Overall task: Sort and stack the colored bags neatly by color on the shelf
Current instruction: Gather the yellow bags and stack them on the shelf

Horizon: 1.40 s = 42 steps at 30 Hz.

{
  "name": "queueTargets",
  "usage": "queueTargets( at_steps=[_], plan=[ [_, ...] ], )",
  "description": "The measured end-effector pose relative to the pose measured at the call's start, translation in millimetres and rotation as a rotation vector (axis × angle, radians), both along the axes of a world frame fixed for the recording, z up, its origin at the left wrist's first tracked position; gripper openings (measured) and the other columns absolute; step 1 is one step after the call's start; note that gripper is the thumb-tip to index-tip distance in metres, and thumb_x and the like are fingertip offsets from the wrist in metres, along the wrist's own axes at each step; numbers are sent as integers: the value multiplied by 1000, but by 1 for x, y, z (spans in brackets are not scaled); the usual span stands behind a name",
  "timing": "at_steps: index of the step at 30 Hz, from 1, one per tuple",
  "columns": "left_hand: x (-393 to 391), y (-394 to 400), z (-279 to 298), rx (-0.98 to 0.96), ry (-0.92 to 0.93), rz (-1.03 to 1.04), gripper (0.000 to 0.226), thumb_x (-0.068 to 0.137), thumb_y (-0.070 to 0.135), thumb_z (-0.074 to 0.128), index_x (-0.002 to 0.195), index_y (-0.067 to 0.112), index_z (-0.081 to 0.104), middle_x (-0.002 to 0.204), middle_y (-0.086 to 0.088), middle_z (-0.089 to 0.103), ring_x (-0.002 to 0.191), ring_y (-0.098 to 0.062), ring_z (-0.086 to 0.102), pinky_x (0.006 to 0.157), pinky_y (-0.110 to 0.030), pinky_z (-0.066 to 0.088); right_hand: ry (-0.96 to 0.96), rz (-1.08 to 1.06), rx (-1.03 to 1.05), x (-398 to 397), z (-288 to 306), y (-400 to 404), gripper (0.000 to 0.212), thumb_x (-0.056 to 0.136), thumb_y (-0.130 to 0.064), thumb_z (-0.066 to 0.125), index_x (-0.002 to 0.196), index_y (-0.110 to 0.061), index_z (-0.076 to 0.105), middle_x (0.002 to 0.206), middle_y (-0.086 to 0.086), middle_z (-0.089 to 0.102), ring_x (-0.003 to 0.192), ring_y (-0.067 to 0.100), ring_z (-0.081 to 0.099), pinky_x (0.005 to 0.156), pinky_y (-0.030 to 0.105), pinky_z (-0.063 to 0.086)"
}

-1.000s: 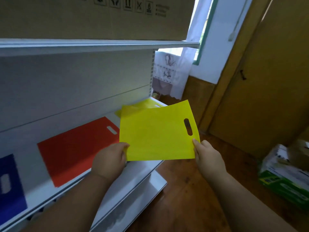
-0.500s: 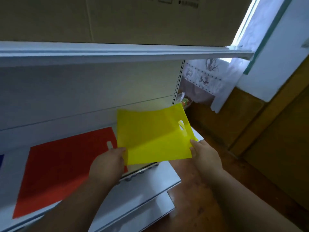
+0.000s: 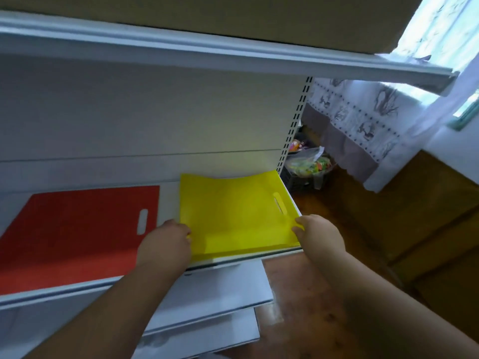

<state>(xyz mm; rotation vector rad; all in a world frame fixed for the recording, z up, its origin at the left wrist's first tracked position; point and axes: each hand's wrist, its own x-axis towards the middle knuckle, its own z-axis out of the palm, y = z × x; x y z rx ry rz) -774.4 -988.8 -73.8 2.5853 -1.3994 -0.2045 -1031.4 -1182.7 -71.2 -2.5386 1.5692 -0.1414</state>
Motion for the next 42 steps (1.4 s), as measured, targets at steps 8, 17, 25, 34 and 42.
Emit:
queueTargets(
  at_steps=[8,17,25,34,42],
  plan=[
    [-28,-16,-14,118,-42,157,24,88,17,55,104,22,72,106,-4,60,92,-23,64,76,-31,51,57,138,83,-7,-8,-34,31,98,-40,50,117,-21,65,117,2,62,100,23,59,80,36,52],
    [-36,-20,-22,127,-156,198,25,90,18,52,104,22,72,99,-7,54,84,-26,61,68,-34,51,123,172,123,-8,-12,-40,33,97,-43,51,116,-21,65,114,3,61,96,22,60,79,36,55],
    [-43,-17,-17,47,-110,225,23,95,27,46,101,16,65,104,-9,57,85,-27,59,67,-32,44,102,222,78,4,-9,-36,39,99,-48,46,123,-22,62,122,1,59,100,21,61,79,34,54],
    [-40,44,-5,-229,13,273,31,90,30,59,119,23,67,104,-3,61,91,-27,65,75,-36,50,-97,560,69,96,12,37,42,97,-45,49,133,-24,57,128,3,57,111,25,60,84,35,50],
    [28,196,14,-320,0,468,39,92,34,57,130,32,56,107,5,61,90,-21,63,73,-35,52,-266,817,-11,219,51,180,45,95,-39,55,136,-21,52,124,9,53,110,28,57,93,39,46]
  ],
)
